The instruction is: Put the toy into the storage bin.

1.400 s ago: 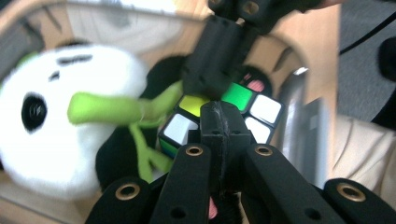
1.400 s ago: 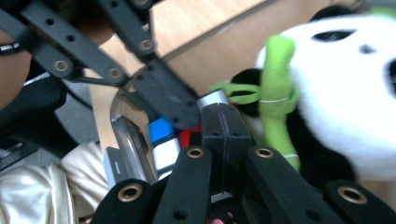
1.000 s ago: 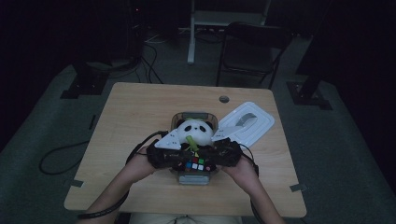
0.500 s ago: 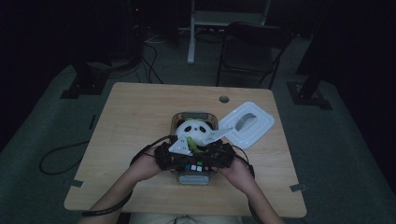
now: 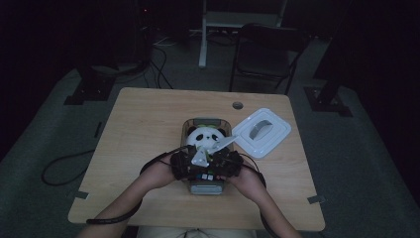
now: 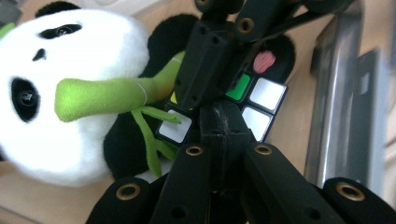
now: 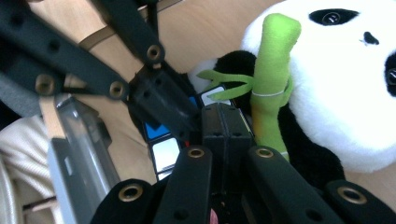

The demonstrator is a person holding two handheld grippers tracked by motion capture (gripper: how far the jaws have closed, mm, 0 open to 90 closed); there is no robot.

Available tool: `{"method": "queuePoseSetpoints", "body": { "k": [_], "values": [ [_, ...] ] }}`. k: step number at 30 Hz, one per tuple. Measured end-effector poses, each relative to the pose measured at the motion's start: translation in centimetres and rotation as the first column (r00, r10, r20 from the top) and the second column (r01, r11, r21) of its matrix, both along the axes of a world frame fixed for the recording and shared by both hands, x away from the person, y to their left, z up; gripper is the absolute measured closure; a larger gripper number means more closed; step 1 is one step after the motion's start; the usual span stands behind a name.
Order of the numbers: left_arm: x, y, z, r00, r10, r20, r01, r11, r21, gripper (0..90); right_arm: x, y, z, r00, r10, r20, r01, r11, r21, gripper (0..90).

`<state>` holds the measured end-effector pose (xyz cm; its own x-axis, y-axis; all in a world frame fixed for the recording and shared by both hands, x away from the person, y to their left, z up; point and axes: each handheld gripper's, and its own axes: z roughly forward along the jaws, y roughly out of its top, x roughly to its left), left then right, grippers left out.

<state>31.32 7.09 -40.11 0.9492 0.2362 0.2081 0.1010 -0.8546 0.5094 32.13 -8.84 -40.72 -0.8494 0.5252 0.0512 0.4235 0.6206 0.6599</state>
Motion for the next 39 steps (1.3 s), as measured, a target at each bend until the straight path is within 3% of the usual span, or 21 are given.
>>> {"method": "queuePoseSetpoints", "body": {
  "k": [2, 6, 7, 8, 9, 11, 12, 13, 14, 15, 16, 19, 20, 21, 26, 31, 35, 37, 39],
  "values": [
    [0.0, -0.2, 0.2, 0.9996, 0.004, 0.028, -0.005, 0.9996, 0.028, 90.0, 0.1, 0.0, -0.1, 0.9998, -0.02, 0.001, 0.019, 0.9996, 0.022, 90.0],
    [-0.2, 0.1, 1.0, 0.9999, 0.001, 0.014, -0.001, 1.0, -0.007, 90.0, 0.2, -0.7, 0.4, 0.9996, -0.003, -0.029, 0.005, 0.9968, 0.079, 90.0],
    [-0.3, 0.2, 1.2, 0.9999, -0.01, -0.002, 0.01, 0.9995, -0.031, 90.0, 0.1, -0.9, 0.7, 0.9995, 0.001, -0.031, 0.002, 0.9952, 0.098, 87.8],
    [-0.4, 0.5, 1.4, 0.9997, -0.025, -0.004, 0.024, 0.9982, -0.056, 90.0, 0.0, -1.2, 0.9, 0.9997, -0.01, -0.02, 0.013, 0.9928, 0.119, 78.2],
    [-0.5, 0.7, 1.6, 0.9999, -0.016, -0.001, 0.016, 0.9959, -0.089, 90.0, 0.0, -1.6, 1.3, 0.9996, -0.024, -0.014, 0.026, 0.9892, 0.144, 75.1],
    [-0.7, 1.1, 1.9, 0.9993, -0.032, -0.019, 0.029, 0.9871, -0.157, 89.7, -0.1, -2.6, 2.0, 0.999, -0.044, -0.009, 0.045, 0.979, 0.199, 64.3],
    [-0.8, 1.2, 2.0, 0.9994, -0.03, -0.017, 0.026, 0.984, -0.176, 79.7, 0.0, -3.1, 2.3, 0.9981, -0.061, -0.01, 0.062, 0.9719, 0.227, 61.5],
    [-0.7, 1.4, 2.1, 0.9986, -0.038, -0.037, 0.03, 0.9794, -0.2, 74.9, 0.1, -3.7, 2.6, 0.997, -0.076, -0.015, 0.077, 0.9664, 0.245, 58.4],
    [-0.7, 1.4, 2.1, 0.9986, -0.038, -0.037, 0.03, 0.9794, -0.2, 73.6, 0.1, -3.7, 2.6, 0.997, -0.076, -0.015, 0.077, 0.9664, 0.245, 58.4],
    [-0.5, 1.9, 2.2, 0.9975, -0.048, -0.051, 0.034, 0.9675, -0.251, 73.6, 0.2, -4.2, 2.7, 0.995, -0.098, -0.017, 0.099, 0.9624, 0.253, 53.5],
    [-0.4, 2.1, 2.2, 0.9973, -0.044, -0.058, 0.027, 0.9651, -0.261, 62.0, 0.7, -5.5, 2.9, 0.9895, -0.14, -0.033, 0.144, 0.9505, 0.275, 45.2],
    [0.2, 2.8, 2.1, 0.9953, -0.026, -0.093, -0.005, 0.9512, -0.309, 56.7, 1.0, -6.8, 2.7, 0.9792, -0.201, -0.031, 0.201, 0.9343, 0.294, 38.3],
    [0.2, 2.8, 2.1, 0.9953, -0.026, -0.093, -0.005, 0.9512, -0.309, 54.1, 1.0, -6.8, 2.7, 0.9792, -0.201, -0.031, 0.201, 0.9343, 0.294, 38.3],
    [0.3, 3.2, 2.0, 0.9943, -0.017, -0.105, -0.018, 0.9437, -0.33, 54.1, 1.1, -7.1, 2.6, 0.9754, -0.218, -0.031, 0.217, 0.93, 0.296, 35.7],
    [0.6, 4.5, 1.8, 0.992, -0.004, -0.126, -0.043, 0.9283, -0.369, 46.0, 1.8, -8.8, 1.9, 0.9508, -0.308, -0.032, 0.304, 0.9083, 0.287, 24.8],
    [0.9, 5.9, 1.8, 0.9876, 0.063, -0.144, -0.118, 0.9025, -0.414, 29.2, 2.8, -10.6, 0.8, 0.9231, -0.381, -0.053, 0.38, 0.8816, 0.28, 22.5],
    [1.0, 6.7, 1.4, 0.9852, 0.073, -0.155, -0.133, 0.8957, -0.424, 24.4, 3.6, -11.7, -0.3, 0.8999, -0.432, -0.058, 0.432, 0.8651, 0.255, 21.0],
    [1.0, 6.9, 1.1, 0.9845, 0.072, -0.16, -0.134, 0.8963, -0.423, 18.2, 4.0, -12.1, -0.9, 0.8929, -0.444, -0.072, 0.448, 0.8614, 0.239, 20.6],
    [1.0, 7.2, 0.9, 0.9838, 0.075, -0.163, -0.14, 0.8888, -0.437, 18.2, 4.3, -12.4, -1.5, 0.8882, -0.451, -0.089, 0.459, 0.8581, 0.231, 18.6]
  ]
}}
